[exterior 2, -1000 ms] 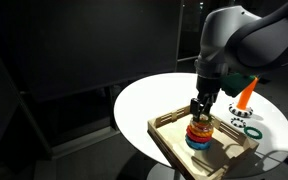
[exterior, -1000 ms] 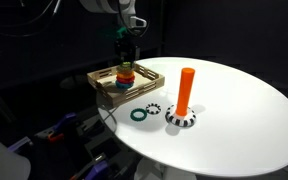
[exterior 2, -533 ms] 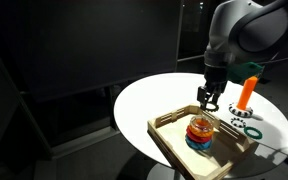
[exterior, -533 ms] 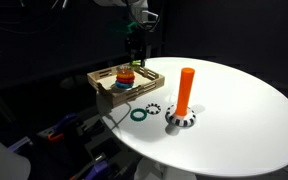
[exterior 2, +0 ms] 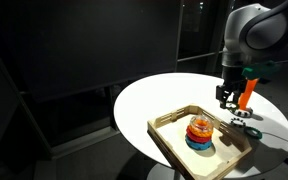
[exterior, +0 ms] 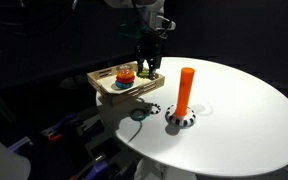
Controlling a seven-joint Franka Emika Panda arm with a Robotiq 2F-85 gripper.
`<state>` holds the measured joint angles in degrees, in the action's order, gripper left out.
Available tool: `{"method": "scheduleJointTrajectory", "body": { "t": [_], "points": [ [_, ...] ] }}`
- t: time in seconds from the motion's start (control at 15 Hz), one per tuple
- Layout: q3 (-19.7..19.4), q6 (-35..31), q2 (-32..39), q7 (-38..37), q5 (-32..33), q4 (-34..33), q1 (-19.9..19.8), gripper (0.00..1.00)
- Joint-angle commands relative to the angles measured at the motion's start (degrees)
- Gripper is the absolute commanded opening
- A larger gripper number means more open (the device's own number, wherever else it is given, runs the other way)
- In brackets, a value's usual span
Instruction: Remove the light green ring from the box
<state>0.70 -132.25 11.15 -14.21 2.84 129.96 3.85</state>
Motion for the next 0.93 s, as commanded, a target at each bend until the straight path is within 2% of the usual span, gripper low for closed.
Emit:
{"method": "scheduleJointTrajectory", "body": {
  "t": [0.0, 0.4, 0.87],
  "points": [
    [-1.2, -1.8, -2.9, 0.6, -0.8, 5.3, -1.6, 0.49],
    [-3.7, -10.7, -3.2, -2.2, 0.7, 12.2, -3.0, 0.49],
    [-6.0, -17.6, -1.0, -4.7, 1.3, 15.5, -3.0, 0.49]
  ]
}}
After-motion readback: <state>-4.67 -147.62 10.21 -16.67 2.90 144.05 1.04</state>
